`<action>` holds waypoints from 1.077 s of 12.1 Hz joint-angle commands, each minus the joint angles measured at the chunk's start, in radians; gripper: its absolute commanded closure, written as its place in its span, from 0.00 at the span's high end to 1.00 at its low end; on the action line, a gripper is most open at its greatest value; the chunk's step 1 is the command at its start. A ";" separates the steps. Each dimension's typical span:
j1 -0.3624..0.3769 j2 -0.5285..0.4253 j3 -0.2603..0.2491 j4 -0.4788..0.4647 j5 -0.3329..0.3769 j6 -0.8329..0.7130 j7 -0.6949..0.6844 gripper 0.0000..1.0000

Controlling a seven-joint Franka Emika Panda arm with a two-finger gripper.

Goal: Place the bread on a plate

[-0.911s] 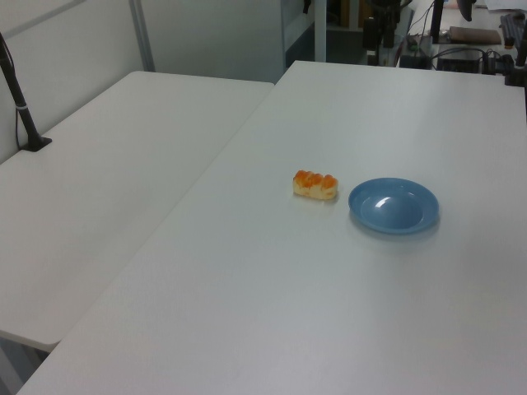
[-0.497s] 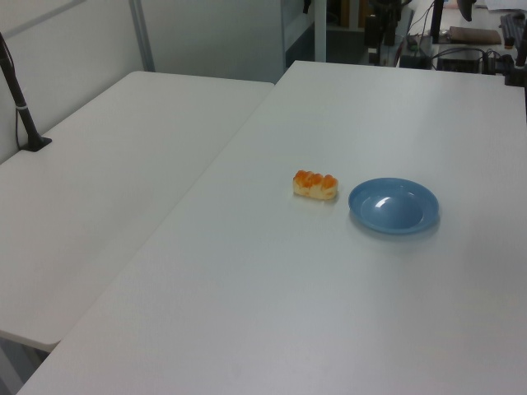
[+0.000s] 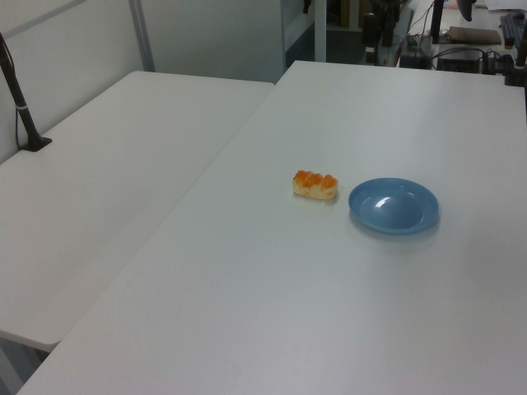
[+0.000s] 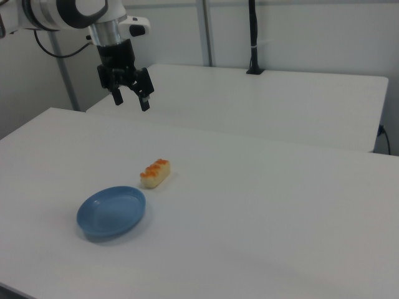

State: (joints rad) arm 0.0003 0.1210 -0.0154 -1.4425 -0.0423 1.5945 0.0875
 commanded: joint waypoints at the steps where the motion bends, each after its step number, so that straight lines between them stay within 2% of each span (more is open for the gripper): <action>1: 0.006 0.031 0.001 -0.026 0.035 0.085 -0.009 1.00; 4: 0.006 0.118 0.006 -0.024 0.058 0.159 -0.014 1.00; 6: 0.027 0.211 0.026 -0.021 0.047 0.214 -0.006 1.00; 9: 0.073 0.343 0.026 -0.021 0.025 0.356 0.012 1.00; 13: 0.092 0.454 0.026 -0.022 0.013 0.513 0.081 1.00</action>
State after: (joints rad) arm 0.0834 0.5421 0.0165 -1.4667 -0.0100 2.0592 0.1378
